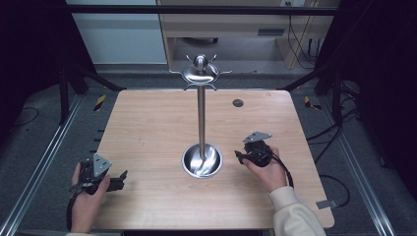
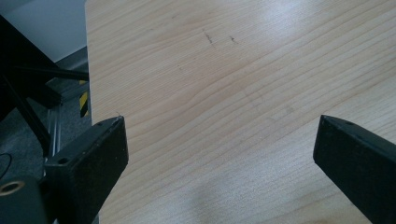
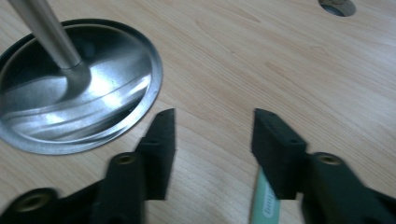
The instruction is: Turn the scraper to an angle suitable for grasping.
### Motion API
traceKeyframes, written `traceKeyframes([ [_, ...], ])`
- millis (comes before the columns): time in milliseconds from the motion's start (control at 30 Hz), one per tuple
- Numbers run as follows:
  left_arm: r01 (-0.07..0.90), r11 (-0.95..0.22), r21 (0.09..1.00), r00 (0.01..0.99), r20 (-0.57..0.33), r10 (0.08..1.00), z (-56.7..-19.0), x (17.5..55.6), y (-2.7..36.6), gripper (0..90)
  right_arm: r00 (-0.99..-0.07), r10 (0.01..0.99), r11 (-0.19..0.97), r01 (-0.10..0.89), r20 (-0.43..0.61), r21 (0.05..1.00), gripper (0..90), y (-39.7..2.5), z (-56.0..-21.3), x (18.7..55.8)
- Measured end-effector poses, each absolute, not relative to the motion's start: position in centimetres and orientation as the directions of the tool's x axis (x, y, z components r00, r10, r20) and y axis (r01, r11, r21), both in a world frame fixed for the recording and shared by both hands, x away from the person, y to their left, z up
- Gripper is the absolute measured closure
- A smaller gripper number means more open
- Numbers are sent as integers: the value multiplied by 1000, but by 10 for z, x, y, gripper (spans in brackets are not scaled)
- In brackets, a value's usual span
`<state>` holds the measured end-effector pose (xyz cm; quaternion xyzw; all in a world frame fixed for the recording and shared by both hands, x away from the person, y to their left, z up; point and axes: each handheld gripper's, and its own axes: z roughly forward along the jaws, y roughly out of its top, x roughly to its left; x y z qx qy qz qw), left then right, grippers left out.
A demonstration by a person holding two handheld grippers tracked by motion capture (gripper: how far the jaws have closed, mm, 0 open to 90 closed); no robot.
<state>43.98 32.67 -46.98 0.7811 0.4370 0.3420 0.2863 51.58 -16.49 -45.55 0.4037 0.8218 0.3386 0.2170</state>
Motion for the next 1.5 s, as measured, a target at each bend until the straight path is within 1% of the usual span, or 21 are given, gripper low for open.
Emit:
traceKeyframes([
  [100,487,-454,746,385,284,878,-470,440,326,29,-598,798,458,523,-74,719,715,-164,-457,516],
  [133,487,-454,746,385,284,878,-470,440,326,29,-598,798,458,523,-74,719,715,-164,-457,516],
  [167,487,-454,746,385,284,878,-470,440,326,29,-598,799,465,547,-64,696,806,-165,-458,517],
  [233,486,-453,747,384,283,879,-470,440,326,29,-589,806,458,564,-54,687,867,-166,-459,517],
  [267,486,-453,747,384,283,879,-470,440,326,29,-589,806,458,564,-54,687,867,-166,-459,517],
  [300,486,-452,748,384,282,879,-470,440,326,29,-577,815,448,576,-48,684,900,-170,-459,519],
  [400,487,-442,753,385,269,883,-470,441,327,29,-564,825,434,586,-40,684,900,-172,-459,520],
  [700,488,-447,750,377,281,883,-470,441,328,29,-499,866,387,627,-32,676,900,-186,-462,529],
  [833,488,-447,750,377,281,883,-470,441,328,29,-498,867,388,640,-27,664,900,-188,-465,532],
  [900,488,-449,748,378,282,882,-470,440,328,29,-494,869,394,666,-22,634,900,-187,-469,534],
  [1200,488,-451,747,380,283,881,-470,440,327,29,-499,866,404,694,-6,596,900,-187,-475,537],
  [1300,487,-451,748,380,283,881,-470,440,327,29,-503,864,412,700,-6,584,900,-185,-477,537],
  [1333,487,-451,748,380,283,881,-470,440,327,29,-505,863,424,699,-22,576,900,-185,-478,537],
  [1367,487,-450,748,380,283,881,-470,440,327,29,-495,868,426,702,-38,571,900,-186,-478,538],
  [1433,488,-451,747,381,283,880,-470,441,327,29,-488,872,418,706,-35,572,900,-188,-479,538],
  [1500,488,-450,748,380,282,881,-470,440,327,29,-458,888,394,720,-35,571,900,-194,-478,539],
])
